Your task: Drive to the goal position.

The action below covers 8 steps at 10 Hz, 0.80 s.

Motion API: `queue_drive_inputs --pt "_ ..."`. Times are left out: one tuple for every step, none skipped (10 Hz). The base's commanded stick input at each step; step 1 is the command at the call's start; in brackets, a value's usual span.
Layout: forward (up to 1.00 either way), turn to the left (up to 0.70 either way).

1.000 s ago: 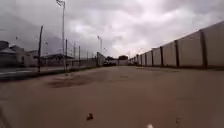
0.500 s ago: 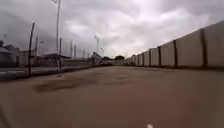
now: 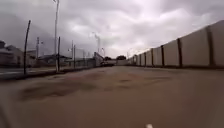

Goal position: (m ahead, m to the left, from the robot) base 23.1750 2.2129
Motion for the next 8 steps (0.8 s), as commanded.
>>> queue_drive_inputs --pt "1.00 0.00" --pt "1.00 0.00" --pt "1.00 0.00" --pt "1.00 0.00" --pt "1.00 0.00" --pt "1.00 0.00" --pt "1.00 0.00" --pt "1.00 0.00"
